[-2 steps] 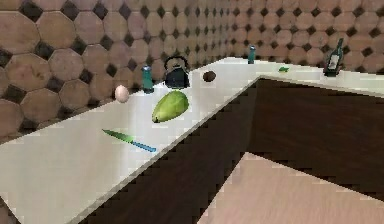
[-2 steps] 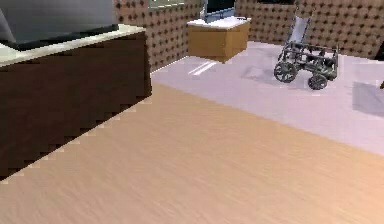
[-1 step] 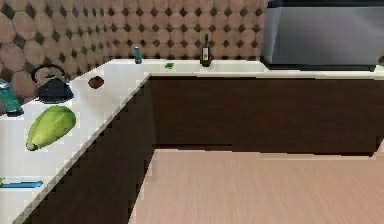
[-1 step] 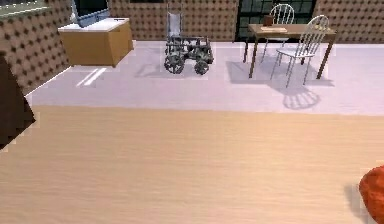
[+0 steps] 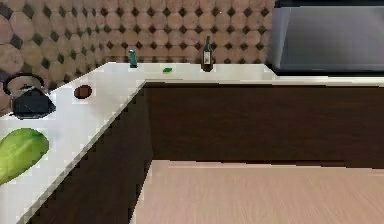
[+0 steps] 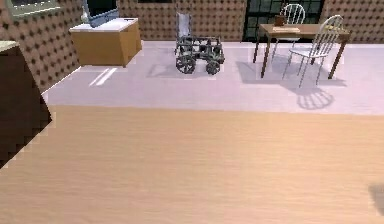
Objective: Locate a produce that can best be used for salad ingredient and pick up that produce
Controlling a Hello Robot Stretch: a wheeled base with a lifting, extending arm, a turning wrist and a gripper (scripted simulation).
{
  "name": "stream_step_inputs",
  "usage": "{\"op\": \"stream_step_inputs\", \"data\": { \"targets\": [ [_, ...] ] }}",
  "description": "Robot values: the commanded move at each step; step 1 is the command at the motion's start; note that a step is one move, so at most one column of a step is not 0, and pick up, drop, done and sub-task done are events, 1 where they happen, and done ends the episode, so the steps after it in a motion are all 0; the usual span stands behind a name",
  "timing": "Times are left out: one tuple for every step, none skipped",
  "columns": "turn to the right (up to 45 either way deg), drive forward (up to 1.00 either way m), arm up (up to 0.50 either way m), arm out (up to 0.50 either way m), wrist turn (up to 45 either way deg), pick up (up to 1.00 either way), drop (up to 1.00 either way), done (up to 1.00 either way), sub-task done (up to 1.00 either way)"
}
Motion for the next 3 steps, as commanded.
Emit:
{"op": "stream_step_inputs", "data": {
  "targets": [
    [45.0, 0.0, 0.0, 0.0, 0.0, 0.0, 0.0, 0.0, 0.0],
    [45.0, 0.0, 0.0, 0.0, 0.0, 0.0, 0.0, 0.0, 0.0],
    [6.0, 0.0, 0.0, 0.0, 0.0, 0.0, 0.0, 0.0, 0.0]
  ]
}}
